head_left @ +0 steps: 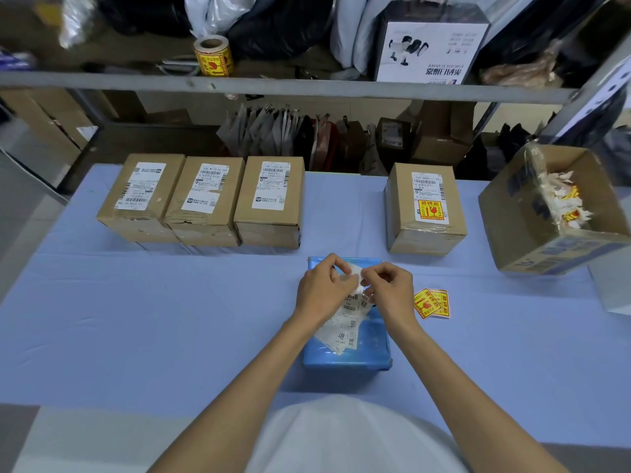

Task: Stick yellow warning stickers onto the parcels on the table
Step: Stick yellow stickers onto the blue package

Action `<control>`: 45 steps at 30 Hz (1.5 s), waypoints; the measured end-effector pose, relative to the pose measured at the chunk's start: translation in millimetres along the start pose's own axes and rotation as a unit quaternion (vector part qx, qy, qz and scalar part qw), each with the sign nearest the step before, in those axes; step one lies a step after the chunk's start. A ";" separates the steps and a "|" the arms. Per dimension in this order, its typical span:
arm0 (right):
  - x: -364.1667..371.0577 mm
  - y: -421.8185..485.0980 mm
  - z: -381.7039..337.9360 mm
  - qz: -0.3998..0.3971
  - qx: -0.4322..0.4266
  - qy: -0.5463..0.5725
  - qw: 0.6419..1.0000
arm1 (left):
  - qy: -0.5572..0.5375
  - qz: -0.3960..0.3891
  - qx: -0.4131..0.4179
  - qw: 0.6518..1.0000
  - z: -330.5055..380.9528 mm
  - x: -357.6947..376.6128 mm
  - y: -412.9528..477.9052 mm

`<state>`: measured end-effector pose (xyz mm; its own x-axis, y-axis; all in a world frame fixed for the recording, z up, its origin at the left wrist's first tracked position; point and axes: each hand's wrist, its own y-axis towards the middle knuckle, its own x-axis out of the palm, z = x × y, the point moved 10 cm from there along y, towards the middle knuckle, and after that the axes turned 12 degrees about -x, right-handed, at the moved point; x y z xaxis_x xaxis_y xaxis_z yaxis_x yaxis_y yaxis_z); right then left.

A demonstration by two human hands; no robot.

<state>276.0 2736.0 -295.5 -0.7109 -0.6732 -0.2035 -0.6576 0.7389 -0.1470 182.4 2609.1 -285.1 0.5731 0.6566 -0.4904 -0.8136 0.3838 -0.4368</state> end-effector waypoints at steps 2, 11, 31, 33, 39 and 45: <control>0.7 -0.8 1.0 0.002 0.002 -0.004 1.000 | 0.062 0.017 0.038 0.997 7.2 1.9 -3.1; 7.5 -6.0 0.2 -0.027 0.020 0.070 0.997 | 0.116 0.070 0.061 0.989 11.5 -4.9 -1.5; -6.0 -1.1 4.0 -0.043 -0.012 -0.029 0.999 | -0.115 0.019 -0.046 0.992 -25.9 -11.9 8.1; -7.6 -5.1 3.9 -0.048 -0.006 -0.014 0.999 | -0.125 0.021 -0.062 0.990 -28.9 -10.6 3.2; -15.2 -23.0 13.9 -0.057 0.006 -0.013 0.998 | -0.136 0.016 -0.108 0.985 -47.7 -1.8 -16.2; -23.8 -38.5 26.9 -0.064 -0.006 -0.057 0.996 | -0.086 0.014 -0.115 0.989 -57.2 7.9 -28.9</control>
<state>324.9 2724.4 -311.1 -0.5878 -0.7543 -0.2923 -0.7450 0.6456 -0.1678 216.1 2566.0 -319.5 0.5098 0.7734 -0.3768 -0.7728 0.2193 -0.5955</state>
